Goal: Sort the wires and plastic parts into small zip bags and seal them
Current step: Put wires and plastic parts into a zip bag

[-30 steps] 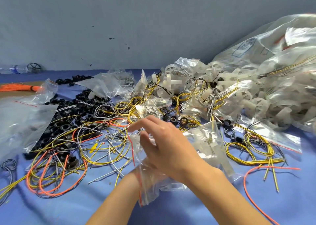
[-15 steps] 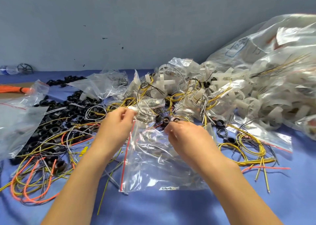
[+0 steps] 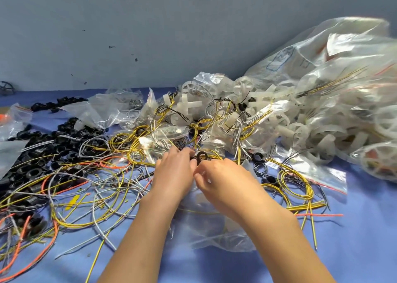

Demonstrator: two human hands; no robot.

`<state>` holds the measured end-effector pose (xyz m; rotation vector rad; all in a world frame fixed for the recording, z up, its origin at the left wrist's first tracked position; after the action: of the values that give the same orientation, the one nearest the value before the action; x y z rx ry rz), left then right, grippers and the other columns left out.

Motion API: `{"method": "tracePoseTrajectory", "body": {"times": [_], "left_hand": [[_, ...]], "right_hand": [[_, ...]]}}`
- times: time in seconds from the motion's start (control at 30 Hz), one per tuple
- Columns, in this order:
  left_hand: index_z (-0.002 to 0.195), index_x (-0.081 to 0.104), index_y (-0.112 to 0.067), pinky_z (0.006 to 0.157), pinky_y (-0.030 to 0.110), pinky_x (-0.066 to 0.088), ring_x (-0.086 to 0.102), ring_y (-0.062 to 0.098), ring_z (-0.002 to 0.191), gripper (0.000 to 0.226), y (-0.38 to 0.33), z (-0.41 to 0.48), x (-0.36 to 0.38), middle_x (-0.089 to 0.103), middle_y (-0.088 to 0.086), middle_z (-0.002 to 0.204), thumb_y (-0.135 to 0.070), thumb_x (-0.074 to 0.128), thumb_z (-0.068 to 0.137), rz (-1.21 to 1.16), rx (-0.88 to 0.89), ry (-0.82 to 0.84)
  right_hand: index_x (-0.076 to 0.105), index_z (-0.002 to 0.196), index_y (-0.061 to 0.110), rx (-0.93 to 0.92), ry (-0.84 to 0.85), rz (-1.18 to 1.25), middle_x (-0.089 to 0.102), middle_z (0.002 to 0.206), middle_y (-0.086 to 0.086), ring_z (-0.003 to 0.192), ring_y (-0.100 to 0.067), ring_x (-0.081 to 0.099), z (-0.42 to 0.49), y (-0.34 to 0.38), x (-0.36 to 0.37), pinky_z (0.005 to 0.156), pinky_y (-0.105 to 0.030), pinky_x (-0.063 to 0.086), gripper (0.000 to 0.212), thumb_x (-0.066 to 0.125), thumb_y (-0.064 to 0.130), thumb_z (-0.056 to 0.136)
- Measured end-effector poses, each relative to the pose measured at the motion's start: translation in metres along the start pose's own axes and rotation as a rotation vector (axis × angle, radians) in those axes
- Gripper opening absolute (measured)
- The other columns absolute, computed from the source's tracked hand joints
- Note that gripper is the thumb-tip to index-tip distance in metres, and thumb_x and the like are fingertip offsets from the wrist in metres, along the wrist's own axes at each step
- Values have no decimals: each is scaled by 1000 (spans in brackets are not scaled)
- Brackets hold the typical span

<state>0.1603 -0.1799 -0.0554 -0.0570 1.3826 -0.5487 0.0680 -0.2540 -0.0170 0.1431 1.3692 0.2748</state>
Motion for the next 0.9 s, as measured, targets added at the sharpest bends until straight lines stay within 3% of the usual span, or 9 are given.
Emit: {"method": "tracePoseTrajectory", "body": {"times": [0.07,0.17,0.3,0.4,0.47,0.63,0.7,0.77,0.9], "left_hand": [[124,58,-25,99,42,40,50,28,116,29,0,-2,-9,56,6,119,-34,45,99,-4,15,-87],[110,64,-21,90,40,45,57,27,102,25,11,-9,-39,62,6,106,-33,44,100,-188,-10,-222],[90,62,-17,70,36,51,63,27,81,23,70,-21,-78,66,2,83,-34,48,97,-510,-231,-297],[85,55,-15,48,33,55,63,21,63,21,113,-46,-75,56,6,81,-29,47,98,-758,-453,-185],[85,53,-13,48,31,54,59,19,60,18,125,-64,-66,54,8,79,-25,49,99,-728,-494,-73],[88,54,-12,53,29,49,56,17,55,11,119,-92,-45,54,8,72,-16,55,97,-653,-357,223],[90,55,-11,51,23,50,58,9,53,7,106,-98,-45,57,7,72,-14,56,96,-620,-270,303],[92,58,-10,51,19,49,60,4,53,3,93,-100,-50,59,7,75,-11,58,95,-612,-202,317],[94,60,-7,63,30,57,64,14,65,2,75,-105,-55,59,12,83,-9,60,94,-813,-202,353]], "right_hand": [[61,106,24,7,1,21,68,106,2,102,-27,60,-1,-1,0,79,-38,49,24,39,33,99],[62,106,23,11,12,26,67,107,1,103,-27,59,-2,-1,1,83,-39,48,27,37,33,99],[60,108,22,11,33,4,65,106,0,103,-28,58,0,2,3,83,-39,47,27,36,33,100],[60,110,23,-3,24,-24,65,107,1,104,-28,58,1,7,3,84,-39,46,27,36,34,101],[59,110,25,-12,19,-35,66,106,2,103,-27,59,1,10,4,83,-39,47,27,36,35,101],[58,109,31,-29,-24,-65,66,103,8,100,-23,60,-3,18,7,74,-35,36,24,36,36,101],[56,114,34,-45,-38,-78,64,106,10,103,-21,58,-3,23,8,75,-35,31,25,35,37,102],[52,121,37,-62,-40,-66,62,111,12,107,-20,56,-2,27,9,81,-35,33,27,34,38,102],[38,138,41,-135,-47,-24,58,122,12,114,-18,53,2,42,10,97,-37,36,36,36,38,102]]}}
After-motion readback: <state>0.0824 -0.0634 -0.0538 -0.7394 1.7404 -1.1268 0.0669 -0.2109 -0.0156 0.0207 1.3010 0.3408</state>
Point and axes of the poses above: each hand's wrist, its own z-axis towards the middle knuckle, its own x-axis out of the palm, y = z × x, the point moved 10 cm from there along z, towards the middle knuckle
